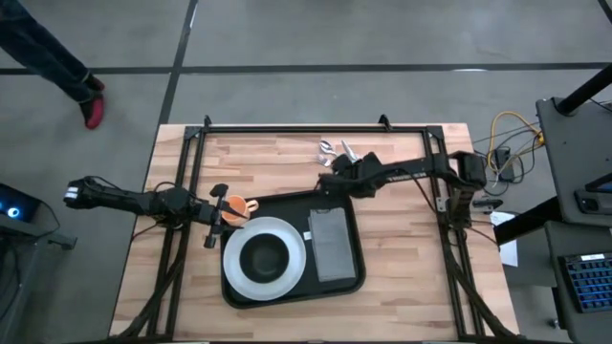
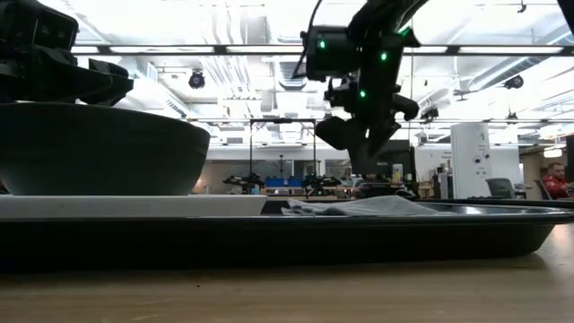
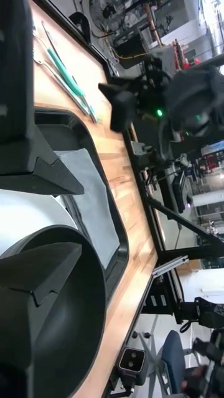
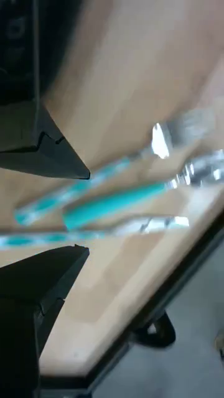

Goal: Set up tray
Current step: Put the green patterned fork on the gray napkin

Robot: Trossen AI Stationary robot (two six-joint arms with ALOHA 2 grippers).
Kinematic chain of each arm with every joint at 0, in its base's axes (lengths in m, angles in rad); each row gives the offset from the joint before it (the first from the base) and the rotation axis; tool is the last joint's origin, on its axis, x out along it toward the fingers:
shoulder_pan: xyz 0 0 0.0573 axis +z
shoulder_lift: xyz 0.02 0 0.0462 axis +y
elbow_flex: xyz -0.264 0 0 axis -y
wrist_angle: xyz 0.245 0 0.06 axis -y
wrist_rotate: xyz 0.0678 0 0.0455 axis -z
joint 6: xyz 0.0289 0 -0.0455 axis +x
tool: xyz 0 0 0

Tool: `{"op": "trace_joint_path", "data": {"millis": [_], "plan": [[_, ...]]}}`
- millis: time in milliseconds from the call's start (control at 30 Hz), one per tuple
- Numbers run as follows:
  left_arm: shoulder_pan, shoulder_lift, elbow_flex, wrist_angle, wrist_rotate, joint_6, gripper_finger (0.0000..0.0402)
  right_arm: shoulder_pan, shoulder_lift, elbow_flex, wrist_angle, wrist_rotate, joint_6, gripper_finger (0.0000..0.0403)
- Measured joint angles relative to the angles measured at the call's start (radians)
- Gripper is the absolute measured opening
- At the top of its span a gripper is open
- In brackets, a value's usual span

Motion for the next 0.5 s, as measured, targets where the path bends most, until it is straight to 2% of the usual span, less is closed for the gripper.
{"op": "trace_joint_path", "data": {"millis": [133, 267, 400, 500], "plan": [[0.0, 0.0, 0.0, 0.0, 0.0, 0.0, 0.0116, -0.045, -0.008, -0.04, 0.011, 0.006, -0.037, 0.0176], [0.0, 0.0, 0.0, 0.0, 0.0, 0.0, 0.0116, -0.074, -0.064, -0.139, 0.072, 0.011, -0.085, 0.0176], [0.0, 0.0, 0.0, 0.0, 0.0, 0.0, 0.0116, -0.122, -0.181, -0.285, 0.195, 0.024, -0.153, 0.0176], [0.0, 0.0, 0.0, 0.0, 0.0, 0.0, 0.0116, -0.172, -0.3, -0.39, 0.304, -0.031, -0.201, 0.0176]]}}
